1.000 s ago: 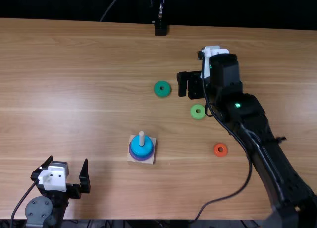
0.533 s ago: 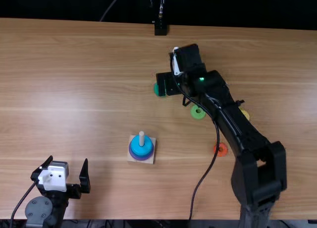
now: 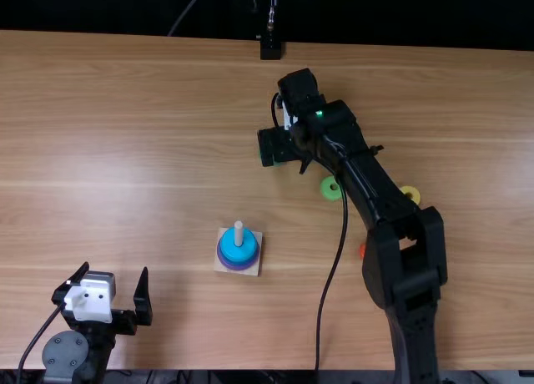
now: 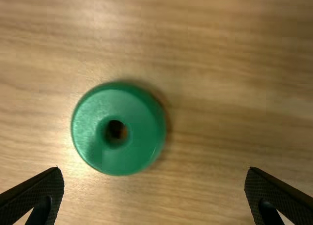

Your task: Build the Hanoi tower: stack the rings onto the peg from bottom to top in this color order: purple, dark blue, light blue, dark green, light green, yellow, orange.

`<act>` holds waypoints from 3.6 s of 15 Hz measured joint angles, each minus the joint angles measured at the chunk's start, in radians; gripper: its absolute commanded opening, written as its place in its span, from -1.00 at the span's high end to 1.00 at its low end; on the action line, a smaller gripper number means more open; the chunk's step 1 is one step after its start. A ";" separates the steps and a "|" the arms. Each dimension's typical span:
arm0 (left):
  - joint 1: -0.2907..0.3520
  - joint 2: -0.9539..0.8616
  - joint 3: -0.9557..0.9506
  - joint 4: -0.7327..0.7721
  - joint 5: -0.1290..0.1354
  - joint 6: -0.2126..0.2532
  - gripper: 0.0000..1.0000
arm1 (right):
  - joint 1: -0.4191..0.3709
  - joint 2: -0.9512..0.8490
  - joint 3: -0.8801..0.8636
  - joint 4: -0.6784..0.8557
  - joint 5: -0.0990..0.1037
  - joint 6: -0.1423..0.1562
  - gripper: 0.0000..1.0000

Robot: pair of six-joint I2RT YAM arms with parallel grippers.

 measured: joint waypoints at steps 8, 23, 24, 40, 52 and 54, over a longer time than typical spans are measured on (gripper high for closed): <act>0.000 0.000 0.000 0.000 0.000 0.000 -1.00 | 0.056 0.065 0.123 -0.005 0.003 0.010 -1.00; 0.000 -0.001 0.000 0.000 0.000 0.000 -1.00 | 0.059 0.138 0.134 0.000 0.026 0.006 1.00; 0.000 -0.001 0.000 0.000 0.000 0.000 -1.00 | 0.059 0.138 0.134 0.000 0.025 0.006 1.00; 0.000 -0.001 0.000 0.000 0.000 0.000 -1.00 | 0.151 -0.192 0.160 -0.386 0.025 -0.052 1.00; 0.000 -0.001 0.000 0.000 0.000 0.000 -1.00 | 0.391 -0.508 0.044 -0.500 0.024 -0.043 1.00; 0.000 -0.001 0.000 0.000 0.000 0.000 -1.00 | 0.400 -0.526 -0.031 -0.501 0.025 -0.043 1.00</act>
